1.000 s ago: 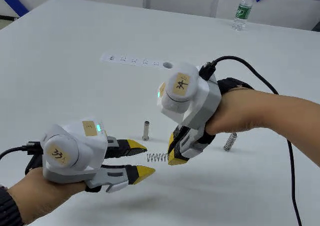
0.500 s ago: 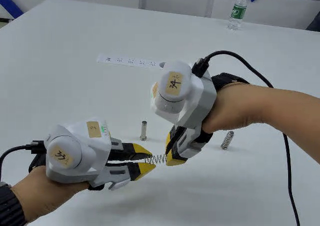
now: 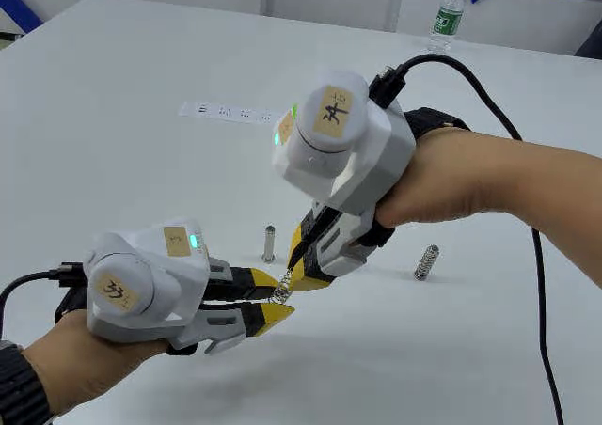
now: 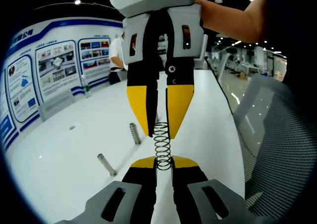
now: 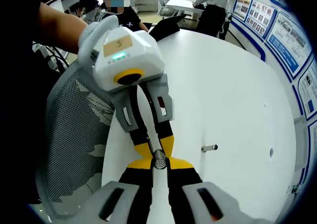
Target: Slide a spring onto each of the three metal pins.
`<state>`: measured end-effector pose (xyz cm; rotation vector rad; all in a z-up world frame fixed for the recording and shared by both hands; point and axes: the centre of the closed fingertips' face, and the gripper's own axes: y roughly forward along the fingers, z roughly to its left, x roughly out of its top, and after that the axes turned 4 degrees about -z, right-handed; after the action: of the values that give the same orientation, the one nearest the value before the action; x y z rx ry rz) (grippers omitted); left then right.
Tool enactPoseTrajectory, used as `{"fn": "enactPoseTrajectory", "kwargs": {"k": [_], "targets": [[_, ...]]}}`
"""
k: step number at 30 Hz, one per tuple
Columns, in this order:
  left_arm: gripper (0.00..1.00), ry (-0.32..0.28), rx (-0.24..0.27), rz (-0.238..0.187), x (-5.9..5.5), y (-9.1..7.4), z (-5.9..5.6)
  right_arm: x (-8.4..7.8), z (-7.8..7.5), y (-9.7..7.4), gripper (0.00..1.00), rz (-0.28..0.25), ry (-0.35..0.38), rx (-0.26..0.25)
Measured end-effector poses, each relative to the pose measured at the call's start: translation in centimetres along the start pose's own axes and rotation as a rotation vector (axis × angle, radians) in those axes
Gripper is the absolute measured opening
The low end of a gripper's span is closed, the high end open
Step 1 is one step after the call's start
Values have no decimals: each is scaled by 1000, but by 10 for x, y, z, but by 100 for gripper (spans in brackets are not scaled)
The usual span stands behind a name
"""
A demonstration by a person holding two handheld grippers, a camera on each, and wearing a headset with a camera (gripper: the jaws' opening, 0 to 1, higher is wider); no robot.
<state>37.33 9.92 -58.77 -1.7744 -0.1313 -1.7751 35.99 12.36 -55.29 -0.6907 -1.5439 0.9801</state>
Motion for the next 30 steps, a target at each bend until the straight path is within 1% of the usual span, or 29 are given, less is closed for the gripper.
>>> {"fn": "enactPoseTrajectory", "kwargs": {"k": [5, 14, 19, 22, 24, 27, 30], "targets": [[11, -6, 4, -6, 2, 1, 1, 7, -1, 2, 12, -20, -12, -2], [13, -6, 23, -10, 1, 0, 5, 6, -4, 2, 12, -12, -7, -4], [23, -38, 38, -11, -2, -2, 7, 4, -7, 2, 12, -5, -6, -7], [28, -53, 56, -13, -5, -6, 11, 4, -12, 0, 12, -2, -2, -14], [33, -67, 69, -14, -7, -9, 14, 3, -19, -3, 12, -5, 5, -26], [38, -81, 95, -10, -11, -14, 19, 3, -33, -7, 12, -8, 16, -53], [44, -94, 109, -7, -15, -18, 23, 4, -44, -10, 12, -18, 34, -73]]}}
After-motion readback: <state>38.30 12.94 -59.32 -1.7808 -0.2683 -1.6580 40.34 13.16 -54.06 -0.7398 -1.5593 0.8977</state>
